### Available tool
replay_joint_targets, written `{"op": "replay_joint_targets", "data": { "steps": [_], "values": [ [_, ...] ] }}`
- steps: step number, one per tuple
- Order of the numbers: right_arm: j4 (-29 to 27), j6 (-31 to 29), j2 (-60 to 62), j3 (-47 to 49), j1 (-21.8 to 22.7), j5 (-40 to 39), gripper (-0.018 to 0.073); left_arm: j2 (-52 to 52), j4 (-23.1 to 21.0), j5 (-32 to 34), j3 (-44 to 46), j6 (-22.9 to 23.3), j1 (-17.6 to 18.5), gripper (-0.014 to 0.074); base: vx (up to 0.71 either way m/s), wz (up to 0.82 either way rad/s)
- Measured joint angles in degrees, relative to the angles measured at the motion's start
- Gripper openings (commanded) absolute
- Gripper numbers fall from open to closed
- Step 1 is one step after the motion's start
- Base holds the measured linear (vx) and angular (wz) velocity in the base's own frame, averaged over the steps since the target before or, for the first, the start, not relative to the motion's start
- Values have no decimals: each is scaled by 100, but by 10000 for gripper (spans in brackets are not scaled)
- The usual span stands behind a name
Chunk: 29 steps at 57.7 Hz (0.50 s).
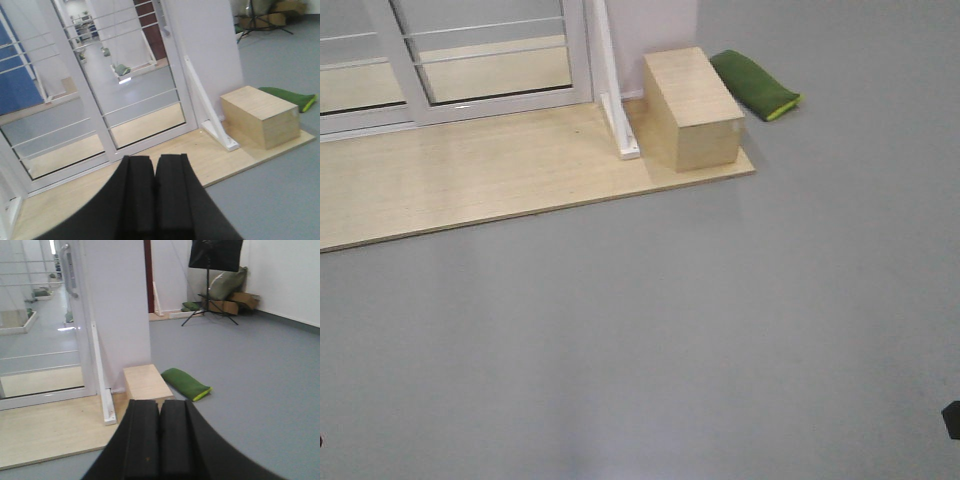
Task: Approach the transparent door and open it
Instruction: 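Turn and drive the base toward the glass sliding door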
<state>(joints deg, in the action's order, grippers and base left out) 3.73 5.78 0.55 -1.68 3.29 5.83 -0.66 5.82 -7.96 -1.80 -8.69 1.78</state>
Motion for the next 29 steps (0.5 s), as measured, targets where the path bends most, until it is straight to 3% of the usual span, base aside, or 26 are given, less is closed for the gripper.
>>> {"op": "replay_joint_targets", "data": {
  "steps": [29],
  "values": [
    [0,0,0,0,0,0,-9,0,0,0,0,0,0,-6,52,44]
  ]
}}
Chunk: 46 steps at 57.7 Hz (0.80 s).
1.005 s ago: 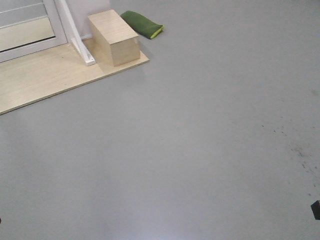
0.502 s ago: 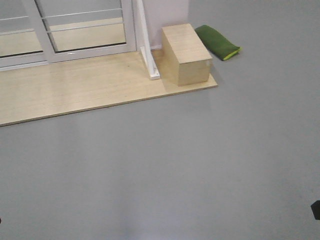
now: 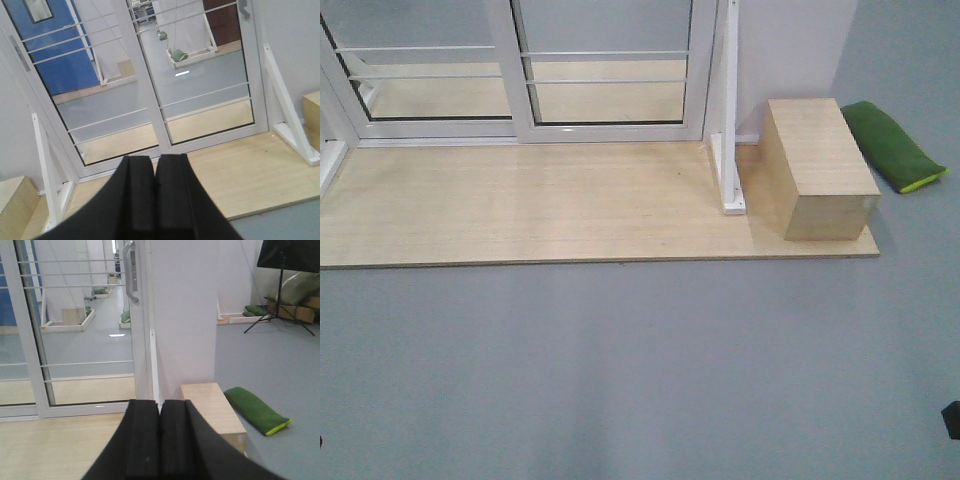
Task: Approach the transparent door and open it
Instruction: 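Turn and drive the base toward the glass sliding door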
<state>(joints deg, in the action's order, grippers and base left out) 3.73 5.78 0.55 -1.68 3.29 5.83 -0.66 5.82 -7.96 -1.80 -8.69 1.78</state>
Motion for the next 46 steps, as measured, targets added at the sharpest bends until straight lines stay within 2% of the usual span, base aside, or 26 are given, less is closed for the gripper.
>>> {"op": "replay_joint_targets", "data": {
  "steps": [19,46],
  "values": [
    [0,0,0,0,0,0,-9,0,0,0,0,0,0,-6,51,19],
    [0,0,0,0,0,0,-9,0,0,0,0,0,0,-6,48,3]
  ]
}}
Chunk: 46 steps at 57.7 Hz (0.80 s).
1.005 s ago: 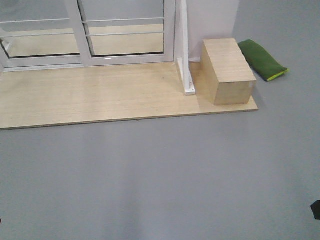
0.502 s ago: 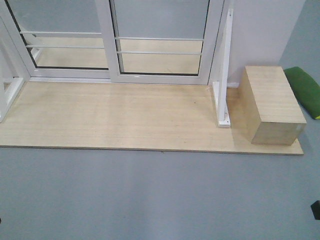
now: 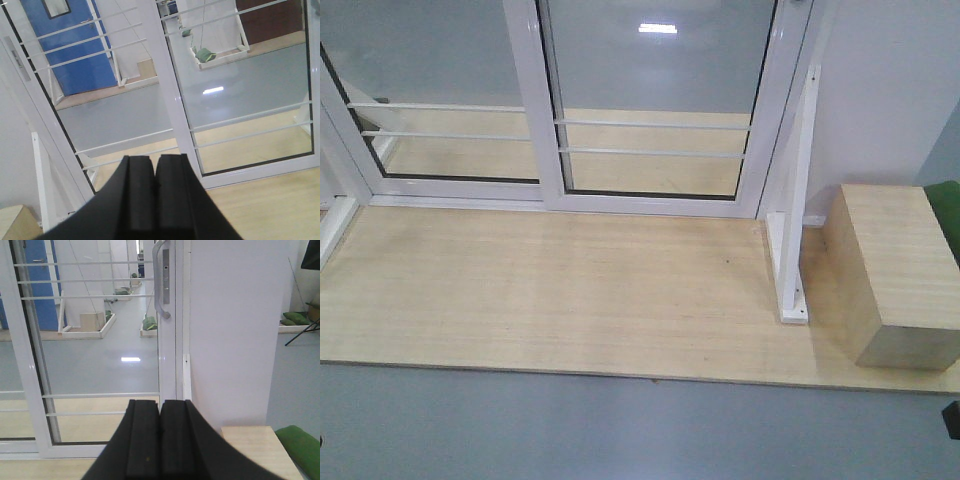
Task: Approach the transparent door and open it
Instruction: 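Turn and drive the base toward the glass sliding door, then drive up close to the door, stopping beside its silver handle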
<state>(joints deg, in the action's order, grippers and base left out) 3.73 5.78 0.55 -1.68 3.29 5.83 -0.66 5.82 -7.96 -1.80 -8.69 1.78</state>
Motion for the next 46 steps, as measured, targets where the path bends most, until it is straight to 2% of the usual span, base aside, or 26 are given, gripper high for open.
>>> {"op": "replay_joint_targets", "data": {
  "steps": [46],
  "values": [
    [0,0,0,0,0,0,-9,0,0,0,0,0,0,-6,41,-6]
  ]
}}
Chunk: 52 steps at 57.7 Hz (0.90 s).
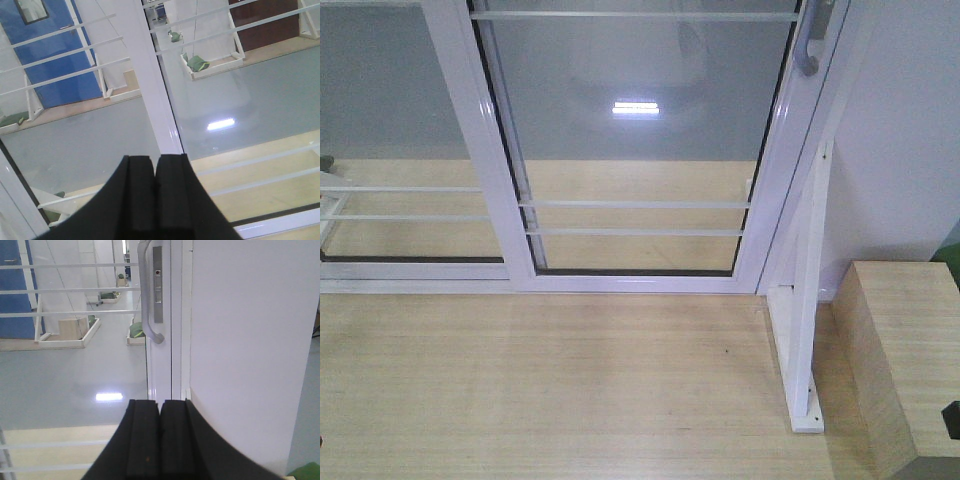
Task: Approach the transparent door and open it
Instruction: 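Drive up close to the door, stopping beside its silver handle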
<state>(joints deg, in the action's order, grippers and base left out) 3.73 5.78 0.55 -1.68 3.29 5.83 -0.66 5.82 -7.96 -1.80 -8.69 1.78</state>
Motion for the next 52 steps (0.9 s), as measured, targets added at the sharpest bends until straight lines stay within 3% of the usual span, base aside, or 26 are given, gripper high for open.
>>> {"op": "replay_joint_targets", "data": {
  "steps": [52],
  "values": [
    [0,0,0,0,0,0,-9,0,0,0,0,0,0,-6,22,-2]
  ]
}}
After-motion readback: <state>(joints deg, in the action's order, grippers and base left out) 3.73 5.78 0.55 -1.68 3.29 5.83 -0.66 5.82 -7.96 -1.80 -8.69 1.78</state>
